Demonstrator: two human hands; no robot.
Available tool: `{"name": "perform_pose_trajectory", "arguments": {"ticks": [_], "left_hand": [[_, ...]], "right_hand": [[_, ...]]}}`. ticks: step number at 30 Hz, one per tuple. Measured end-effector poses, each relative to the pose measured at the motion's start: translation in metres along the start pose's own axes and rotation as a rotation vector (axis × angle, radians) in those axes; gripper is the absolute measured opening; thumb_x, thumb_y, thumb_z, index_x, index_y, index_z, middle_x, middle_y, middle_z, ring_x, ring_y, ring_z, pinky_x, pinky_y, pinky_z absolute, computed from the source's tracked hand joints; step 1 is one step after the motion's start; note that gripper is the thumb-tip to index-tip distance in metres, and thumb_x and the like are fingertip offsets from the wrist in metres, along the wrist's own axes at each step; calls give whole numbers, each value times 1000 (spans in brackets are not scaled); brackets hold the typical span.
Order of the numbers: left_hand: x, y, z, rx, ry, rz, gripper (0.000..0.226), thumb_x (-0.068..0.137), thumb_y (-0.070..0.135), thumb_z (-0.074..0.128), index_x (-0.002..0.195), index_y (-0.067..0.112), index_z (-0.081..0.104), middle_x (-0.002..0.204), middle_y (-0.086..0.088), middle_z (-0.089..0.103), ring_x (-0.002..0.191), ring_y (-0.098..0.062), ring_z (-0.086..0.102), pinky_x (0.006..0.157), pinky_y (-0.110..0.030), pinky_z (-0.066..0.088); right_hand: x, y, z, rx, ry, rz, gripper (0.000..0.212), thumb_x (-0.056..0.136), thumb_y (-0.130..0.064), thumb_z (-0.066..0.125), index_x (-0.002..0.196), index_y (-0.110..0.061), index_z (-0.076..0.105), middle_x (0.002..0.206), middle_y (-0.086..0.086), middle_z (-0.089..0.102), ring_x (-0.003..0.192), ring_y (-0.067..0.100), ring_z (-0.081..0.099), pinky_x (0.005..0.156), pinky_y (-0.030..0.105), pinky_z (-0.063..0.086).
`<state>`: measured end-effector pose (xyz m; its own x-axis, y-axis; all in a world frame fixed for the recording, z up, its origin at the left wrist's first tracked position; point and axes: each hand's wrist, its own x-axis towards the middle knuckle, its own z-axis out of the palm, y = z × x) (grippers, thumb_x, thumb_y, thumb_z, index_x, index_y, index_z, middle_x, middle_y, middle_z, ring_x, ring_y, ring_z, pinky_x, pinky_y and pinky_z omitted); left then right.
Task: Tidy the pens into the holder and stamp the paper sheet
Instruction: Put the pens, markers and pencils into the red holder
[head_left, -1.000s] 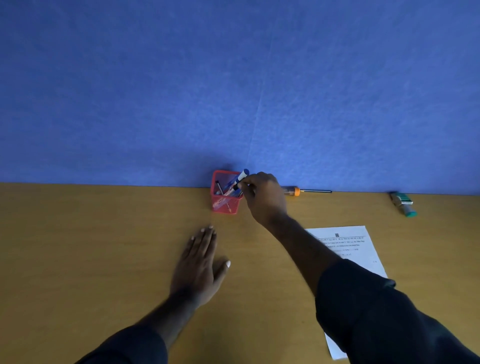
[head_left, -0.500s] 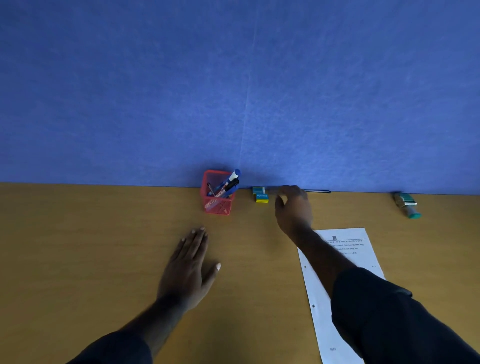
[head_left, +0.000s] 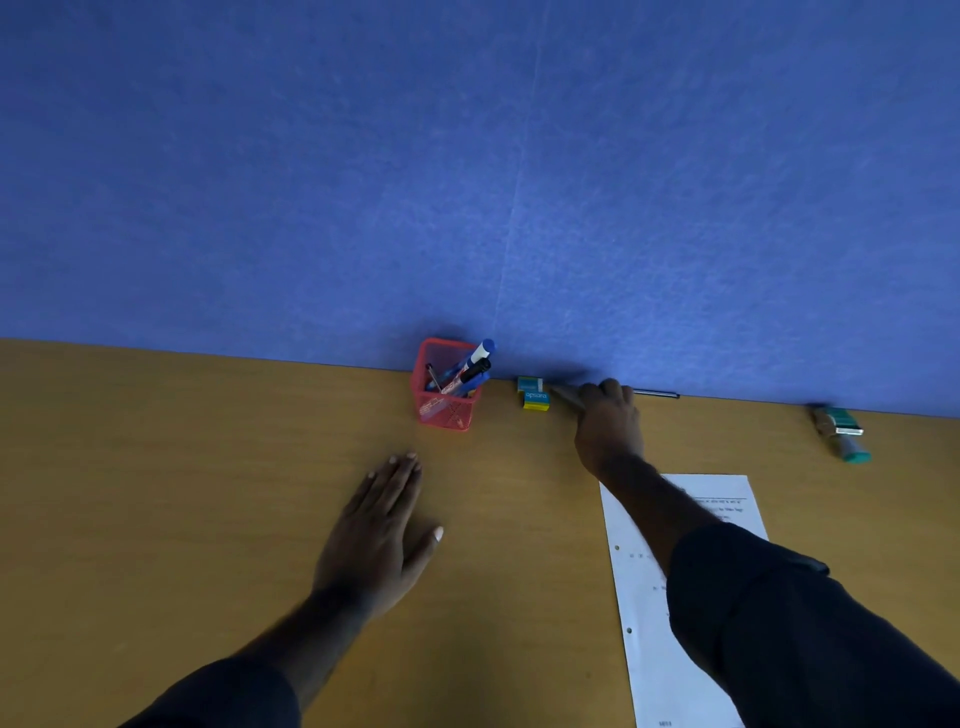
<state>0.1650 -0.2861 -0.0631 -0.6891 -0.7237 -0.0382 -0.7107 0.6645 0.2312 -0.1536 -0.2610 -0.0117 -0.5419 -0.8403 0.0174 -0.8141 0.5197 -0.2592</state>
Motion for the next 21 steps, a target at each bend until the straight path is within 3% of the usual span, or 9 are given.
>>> {"name": "perform_pose_trajectory", "arguments": {"ticks": [3, 5, 9, 13, 16, 21], "left_hand": [[0, 0, -1, -1, 12, 11, 80, 98, 65, 27, 159, 14, 16, 169, 1, 10, 156, -14, 6, 126, -37, 13], [-1, 0, -1, -1, 27, 14, 79, 98, 63, 31, 158, 13, 20, 168, 0, 14, 155, -14, 10, 126, -36, 14], [-1, -1, 1, -10, 35, 13, 78, 99, 63, 31, 158, 13, 21, 168, 0, 15, 155, -14, 10, 126, -36, 14], [-1, -1, 2, -12, 26, 2, 79, 98, 65, 26, 158, 15, 18, 168, 1, 13, 156, -14, 9, 126, -37, 16], [-1, -1, 2, -10, 22, 0, 79, 98, 65, 26, 159, 15, 18, 168, 2, 12, 155, -12, 8, 126, -35, 12], [0, -1, 2, -7, 26, -3, 79, 98, 65, 27, 158, 15, 19, 168, 2, 12, 155, -12, 7, 125, -33, 9]], "right_hand": [[-4, -3, -7, 61, 115, -29, 32, 91, -9, 54, 123, -8, 57, 116, 16, 58, 110, 32, 49, 90, 43, 41], [-9, -12, -18, 166, 221, -172, 30, 94, -16, 54, 122, -8, 57, 110, 15, 61, 101, 31, 55, 84, 41, 44], [-16, -42, -50, 410, 293, -475, 34, 100, -20, 47, 130, -7, 53, 108, 9, 54, 89, 15, 54, 69, 25, 46], [-10, -82, -76, 619, 379, -478, 32, 93, -13, 61, 124, -7, 57, 105, -2, 47, 84, -4, 48, 68, 7, 38], [-5, -110, -83, 714, 331, -444, 29, 83, -8, 71, 110, -6, 60, 101, -2, 52, 82, 1, 49, 68, 12, 39], [2, -139, -79, 738, 163, -428, 27, 77, 3, 70, 101, -4, 61, 98, 2, 60, 88, 17, 56, 72, 30, 50]]}}
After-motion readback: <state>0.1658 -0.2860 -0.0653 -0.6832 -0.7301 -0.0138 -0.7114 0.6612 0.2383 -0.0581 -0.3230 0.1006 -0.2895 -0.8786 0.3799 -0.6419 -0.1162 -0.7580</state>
